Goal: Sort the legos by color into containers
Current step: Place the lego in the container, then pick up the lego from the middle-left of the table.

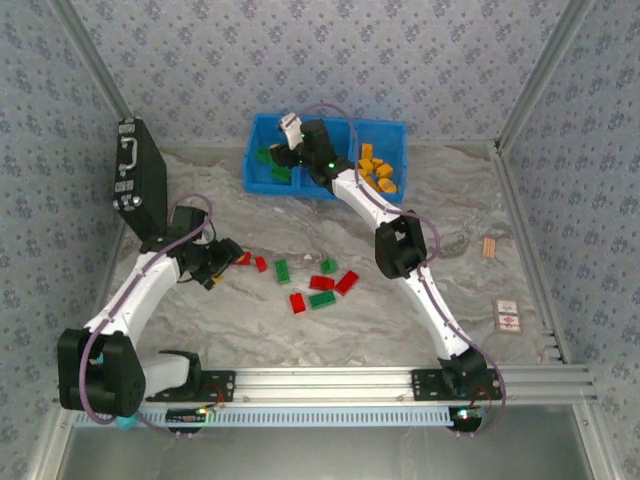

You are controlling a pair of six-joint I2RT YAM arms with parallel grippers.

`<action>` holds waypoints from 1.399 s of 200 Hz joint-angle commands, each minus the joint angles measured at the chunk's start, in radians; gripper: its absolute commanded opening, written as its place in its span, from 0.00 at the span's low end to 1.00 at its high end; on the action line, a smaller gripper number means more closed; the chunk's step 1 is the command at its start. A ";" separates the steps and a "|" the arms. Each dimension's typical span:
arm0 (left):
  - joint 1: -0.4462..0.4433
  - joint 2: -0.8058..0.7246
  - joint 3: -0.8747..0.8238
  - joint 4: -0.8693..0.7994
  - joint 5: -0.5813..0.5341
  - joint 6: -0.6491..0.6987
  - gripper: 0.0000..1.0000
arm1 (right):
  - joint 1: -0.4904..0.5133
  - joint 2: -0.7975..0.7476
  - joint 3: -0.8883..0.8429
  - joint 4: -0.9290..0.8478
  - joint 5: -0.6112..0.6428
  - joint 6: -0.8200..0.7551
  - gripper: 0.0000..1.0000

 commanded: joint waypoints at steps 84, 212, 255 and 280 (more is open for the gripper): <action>-0.018 0.210 0.012 0.226 -0.129 -0.290 0.74 | 0.005 -0.563 -0.652 0.085 -0.124 -0.055 0.69; -0.080 0.435 0.079 0.344 -0.209 -0.506 0.65 | -0.124 -0.851 -0.984 0.074 -0.114 -0.051 0.70; -0.086 0.470 0.096 0.264 -0.196 -0.423 0.54 | -0.167 -0.886 -1.045 0.056 -0.095 -0.065 0.70; -0.086 0.495 0.097 0.252 -0.179 -0.403 0.47 | -0.180 -0.920 -1.086 0.051 -0.068 -0.099 0.70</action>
